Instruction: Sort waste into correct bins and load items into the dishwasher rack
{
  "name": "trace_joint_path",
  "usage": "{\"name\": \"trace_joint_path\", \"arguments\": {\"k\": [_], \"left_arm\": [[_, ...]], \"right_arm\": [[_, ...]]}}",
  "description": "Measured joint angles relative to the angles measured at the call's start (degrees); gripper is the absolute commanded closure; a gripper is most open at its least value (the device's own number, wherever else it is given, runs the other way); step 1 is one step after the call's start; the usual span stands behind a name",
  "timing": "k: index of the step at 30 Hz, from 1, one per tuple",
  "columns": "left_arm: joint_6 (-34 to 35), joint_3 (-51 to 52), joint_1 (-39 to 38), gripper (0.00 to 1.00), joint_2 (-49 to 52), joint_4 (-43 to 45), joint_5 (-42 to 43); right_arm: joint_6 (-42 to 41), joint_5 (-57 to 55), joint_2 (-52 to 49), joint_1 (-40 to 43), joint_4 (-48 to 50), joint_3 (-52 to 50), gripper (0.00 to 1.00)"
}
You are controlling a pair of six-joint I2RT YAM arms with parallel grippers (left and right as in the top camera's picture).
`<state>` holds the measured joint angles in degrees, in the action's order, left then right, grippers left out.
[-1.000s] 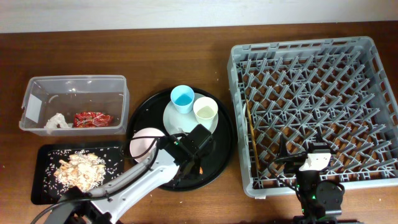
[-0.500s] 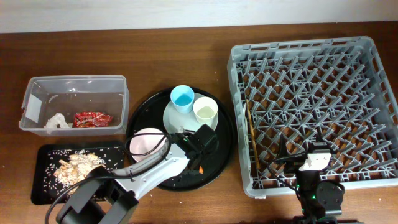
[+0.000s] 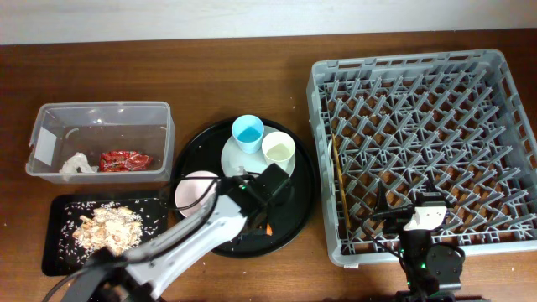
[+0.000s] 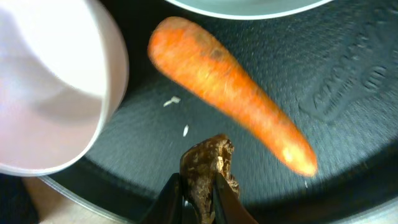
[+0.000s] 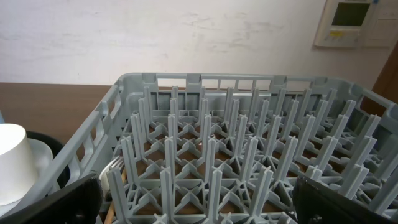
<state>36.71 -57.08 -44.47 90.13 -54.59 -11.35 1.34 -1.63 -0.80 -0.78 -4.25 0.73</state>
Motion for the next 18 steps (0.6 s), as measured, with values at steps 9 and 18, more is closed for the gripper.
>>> {"name": "trace_joint_path", "arguments": {"k": [9,18], "left_arm": [[-0.5,-0.4,33.3,0.87,-18.3,-8.4,-5.9],[0.9,-0.3,59.3,0.28,-18.3,-6.3,-10.4]], "right_arm": [[0.0,0.0,0.0,0.0,0.0,0.0,0.01],[0.0,0.0,0.0,0.0,0.0,0.0,0.01]]}}
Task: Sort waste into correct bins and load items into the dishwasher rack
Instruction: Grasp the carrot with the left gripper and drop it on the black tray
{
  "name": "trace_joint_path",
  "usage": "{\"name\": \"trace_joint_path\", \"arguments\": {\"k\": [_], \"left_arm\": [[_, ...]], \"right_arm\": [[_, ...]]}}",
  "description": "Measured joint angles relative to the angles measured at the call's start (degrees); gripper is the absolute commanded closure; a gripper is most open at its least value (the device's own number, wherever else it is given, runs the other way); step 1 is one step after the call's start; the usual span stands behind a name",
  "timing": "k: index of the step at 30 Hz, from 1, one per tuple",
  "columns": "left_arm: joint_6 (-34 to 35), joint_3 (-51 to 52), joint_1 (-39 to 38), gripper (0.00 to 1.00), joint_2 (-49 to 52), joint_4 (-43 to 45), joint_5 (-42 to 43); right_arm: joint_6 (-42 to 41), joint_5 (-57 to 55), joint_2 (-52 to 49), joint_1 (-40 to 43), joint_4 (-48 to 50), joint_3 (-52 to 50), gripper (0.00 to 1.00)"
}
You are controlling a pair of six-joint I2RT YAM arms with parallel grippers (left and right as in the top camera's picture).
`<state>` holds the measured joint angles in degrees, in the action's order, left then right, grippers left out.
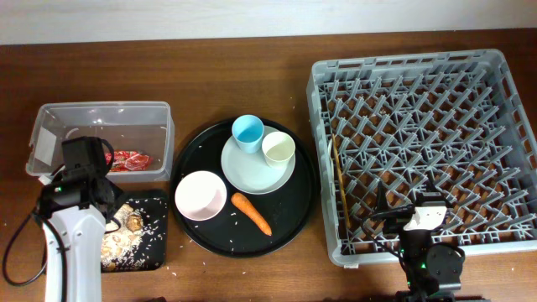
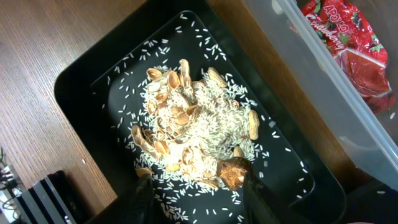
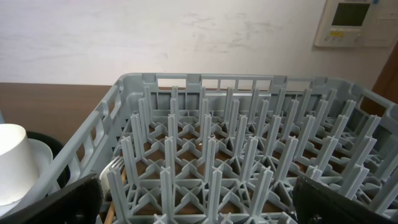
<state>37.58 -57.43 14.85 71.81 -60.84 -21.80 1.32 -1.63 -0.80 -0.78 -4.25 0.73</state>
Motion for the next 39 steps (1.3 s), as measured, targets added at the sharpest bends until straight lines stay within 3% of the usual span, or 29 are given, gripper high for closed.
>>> {"name": "trace_joint_path", "arguments": {"k": [3,7,8,10,11,12,14,15,16,17,18,19,20,23,25,29,30,31,33,39], "left_arm": [[0.0,0.0,0.1,0.28,0.0,0.0,1.2],[-10.7,-0.2,-4.0,0.33,-5.7,0.0,21.0],[-13.0,-0.4,-10.9,0.33,-9.0,0.3,28.2],[-10.7,-0.6,-22.9,0.34,-9.8,2.1,32.4],[-9.5,-0.5,-25.6,0.37,-9.8,2.6,32.4],[-5.9,-0.7,-34.6,0.4,-8.7,7.6,32.9],[-1.6,-0.8,-43.9,0.41,-5.2,11.5,31.1],[2.7,-0.9,-50.4,0.25,-0.2,14.2,28.8],[4.6,-0.9,-52.3,0.01,2.2,15.8,27.6],[6.3,-1.0,-55.8,0.04,6.8,20.5,26.8],[6.9,-1.1,-57.9,0.3,10.6,22.0,26.9],[7.3,-1.1,-58.7,0.7,13.5,22.2,27.0],[7.5,-1.1,-58.7,0.82,15.0,22.2,26.8],[8.5,-1.1,-58.7,0.84,15.1,22.9,25.2],[12.1,-1.1,-58.7,0.99,15.1,22.3,20.0],[25.6,-1.3,-58.7,0.98,15.1,12.9,8.8],[29.2,-1.3,-58.7,0.89,15.1,12.4,8.0],[31.5,-1.3,-58.7,0.75,15.1,12.2,7.8],[32.9,-1.3,-58.7,0.62,16.4,12.4,7.8],[33.7,-1.2,-58.7,0.52,26.0,14.2,8.9]], "right_arm": [[0.0,0.0,0.0,0.0,0.0,0.0,0.01],[0.0,0.0,0.0,0.0,0.0,0.0,0.01],[0.0,0.0,0.0,0.0,0.0,0.0,0.01],[0.0,0.0,0.0,0.0,0.0,0.0,0.01],[0.0,0.0,0.0,0.0,0.0,0.0,0.01],[0.0,0.0,0.0,0.0,0.0,0.0,0.01],[0.0,0.0,0.0,0.0,0.0,0.0,0.01],[0.0,0.0,0.0,0.0,0.0,0.0,0.01],[0.0,0.0,0.0,0.0,0.0,0.0,0.01],[0.0,0.0,0.0,0.0,0.0,0.0,0.01],[0.0,0.0,0.0,0.0,0.0,0.0,0.02],[0.0,0.0,0.0,0.0,0.0,0.0,0.01],[0.0,0.0,0.0,0.0,0.0,0.0,0.01],[0.0,0.0,0.0,0.0,0.0,0.0,0.01],[0.0,0.0,0.0,0.0,0.0,0.0,0.01],[0.0,0.0,0.0,0.0,0.0,0.0,0.01],[0.0,0.0,0.0,0.0,0.0,0.0,0.01],[0.0,0.0,0.0,0.0,0.0,0.0,0.01],[0.0,0.0,0.0,0.0,0.0,0.0,0.01],[0.0,0.0,0.0,0.0,0.0,0.0,0.01]]}}
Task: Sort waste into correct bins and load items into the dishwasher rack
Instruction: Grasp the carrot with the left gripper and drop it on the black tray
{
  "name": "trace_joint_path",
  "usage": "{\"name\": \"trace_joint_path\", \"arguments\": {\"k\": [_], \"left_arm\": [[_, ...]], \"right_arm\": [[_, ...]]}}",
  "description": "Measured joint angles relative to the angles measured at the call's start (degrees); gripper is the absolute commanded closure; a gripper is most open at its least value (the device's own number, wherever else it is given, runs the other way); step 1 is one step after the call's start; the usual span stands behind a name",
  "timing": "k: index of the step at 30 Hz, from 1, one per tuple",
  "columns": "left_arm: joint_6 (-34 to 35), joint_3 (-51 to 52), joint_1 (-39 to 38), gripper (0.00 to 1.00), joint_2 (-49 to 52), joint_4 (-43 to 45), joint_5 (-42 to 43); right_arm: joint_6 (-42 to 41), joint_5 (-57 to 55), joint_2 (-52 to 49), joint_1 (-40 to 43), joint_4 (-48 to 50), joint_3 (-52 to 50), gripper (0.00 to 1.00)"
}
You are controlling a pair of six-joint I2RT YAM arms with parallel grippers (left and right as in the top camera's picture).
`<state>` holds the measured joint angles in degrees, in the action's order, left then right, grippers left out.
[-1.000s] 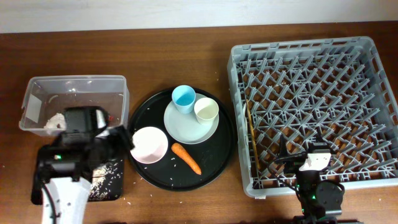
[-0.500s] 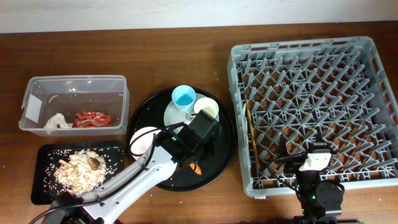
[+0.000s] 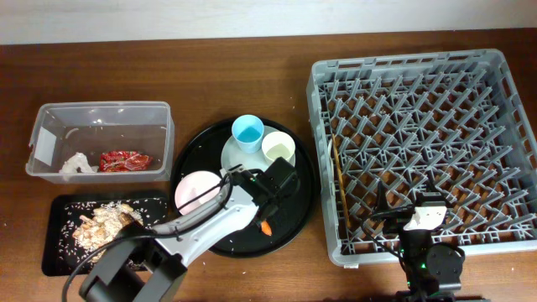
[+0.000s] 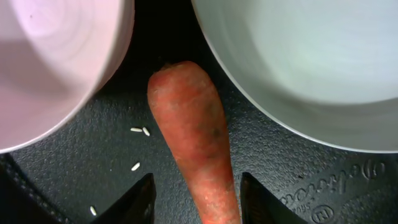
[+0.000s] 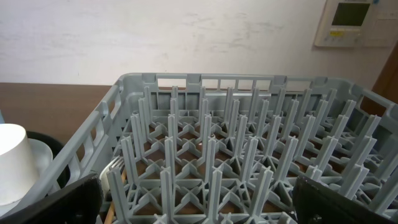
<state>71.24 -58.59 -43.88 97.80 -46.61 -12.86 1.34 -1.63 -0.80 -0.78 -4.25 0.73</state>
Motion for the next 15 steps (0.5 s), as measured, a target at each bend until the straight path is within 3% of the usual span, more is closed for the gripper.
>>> {"name": "trace_joint_path", "arguments": {"k": [4,7,8,9,15], "left_arm": [[0.2,0.0,0.0,0.51,1.1,1.2,1.5],[0.2,0.0,0.0,0.67,3.7,2.1,3.5],[0.3,0.0,0.0,0.81,3.8,2.2,3.7],[0.3,0.0,0.0,0.84,3.9,2.3,3.8],[-2.9,0.2,0.0,0.88,1.0,0.7,4.5]], "right_arm": [[0.0,0.0,0.0,0.0,0.0,0.0,0.01],[0.0,0.0,0.0,0.0,0.0,0.0,0.01],[-0.1,0.0,0.0,0.0,0.0,0.0,0.01],[0.0,0.0,0.0,0.0,0.0,0.0,0.01],[0.0,0.0,0.0,0.0,0.0,0.0,0.01]]}}
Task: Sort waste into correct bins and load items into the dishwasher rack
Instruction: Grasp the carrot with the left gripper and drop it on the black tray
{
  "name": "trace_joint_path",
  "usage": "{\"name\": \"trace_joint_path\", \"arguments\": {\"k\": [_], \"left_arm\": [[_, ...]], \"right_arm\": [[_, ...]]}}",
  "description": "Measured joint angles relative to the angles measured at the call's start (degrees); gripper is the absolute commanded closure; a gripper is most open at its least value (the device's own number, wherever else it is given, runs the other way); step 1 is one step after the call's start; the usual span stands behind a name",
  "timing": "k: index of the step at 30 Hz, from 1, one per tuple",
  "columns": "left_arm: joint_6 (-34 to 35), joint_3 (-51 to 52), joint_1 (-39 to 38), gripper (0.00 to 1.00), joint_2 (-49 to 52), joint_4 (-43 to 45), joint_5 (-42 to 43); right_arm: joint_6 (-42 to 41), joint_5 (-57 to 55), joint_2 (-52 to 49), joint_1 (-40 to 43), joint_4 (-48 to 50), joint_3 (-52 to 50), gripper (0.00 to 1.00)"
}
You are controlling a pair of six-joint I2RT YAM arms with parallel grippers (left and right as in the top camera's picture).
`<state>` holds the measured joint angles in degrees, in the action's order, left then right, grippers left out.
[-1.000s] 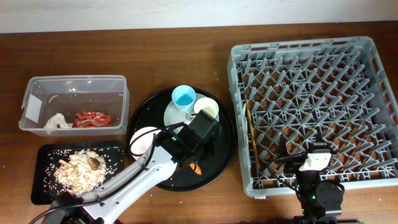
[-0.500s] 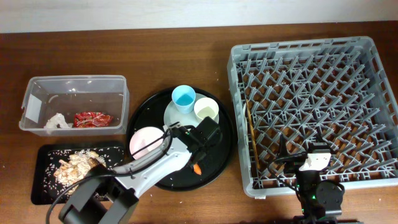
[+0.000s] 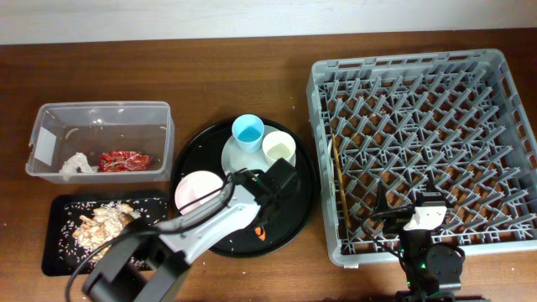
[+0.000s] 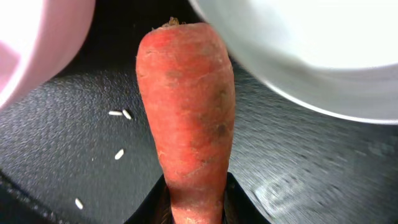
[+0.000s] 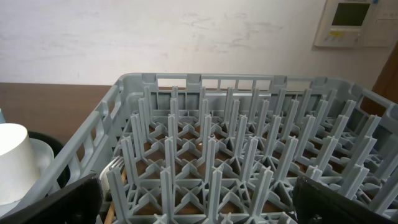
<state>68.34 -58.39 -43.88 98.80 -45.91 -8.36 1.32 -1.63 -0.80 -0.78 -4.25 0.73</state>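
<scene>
An orange carrot (image 4: 186, 106) lies on the black round tray (image 3: 298, 220) between a pink bowl (image 3: 198, 190) and a pale plate (image 3: 248, 166). My left gripper (image 4: 196, 208) is shut on the carrot's thin end; in the overhead view the arm covers most of it. A blue cup (image 3: 248, 131) and a cream cup (image 3: 278, 148) stand on the plate. My right gripper (image 5: 208, 200) hangs open over the front edge of the grey dishwasher rack (image 3: 495, 75), holding nothing.
A clear bin (image 3: 101, 113) at the left holds a red wrapper (image 3: 123, 160) and a white tissue. Below it a black rectangular tray (image 3: 59, 252) carries rice and peanut shells. A wooden stick (image 3: 340, 180) lies in the rack's left side.
My left gripper was open with a finger on each side of the carrot. Now it has come down closer and shut on the carrot. The right arm has not moved.
My left gripper was shut on a brown scrap on the round tray beside the carrot. Then it was open over the rectangular tray with the scrap lying on the rice. Then it stood open over the carrot, and now grips it.
</scene>
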Motion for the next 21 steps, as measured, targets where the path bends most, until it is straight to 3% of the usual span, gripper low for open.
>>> {"name": "trace_joint_path", "arguments": {"k": [6,8,11,14,17,21], "left_arm": [[-3.0,0.2,1.7,0.88,-20.9,-1.7,-1.6],[-3.4,0.1,10.1,0.88,-28.3,-6.8,-5.6],[-3.8,0.2,31.2,0.92,-34.8,-15.6,-8.6],[-4.5,0.3,46.7,0.94,-35.1,-18.4,-10.3],[-4.7,4.1,55.4,0.94,-35.2,-17.5,-11.1],[-5.0,14.6,60.4,0.88,-35.2,-11.5,-11.2]], "right_arm": [[0.0,0.0,0.0,0.0,0.0,0.0,0.01],[0.0,0.0,0.0,0.0,0.0,0.0,0.02],[0.0,0.0,0.0,0.0,0.0,0.0,0.01],[0.0,0.0,0.0,0.0,0.0,0.0,0.01],[0.0,0.0,0.0,0.0,0.0,0.0,0.01],[0.0,0.0,0.0,0.0,0.0,0.0,0.01]]}}
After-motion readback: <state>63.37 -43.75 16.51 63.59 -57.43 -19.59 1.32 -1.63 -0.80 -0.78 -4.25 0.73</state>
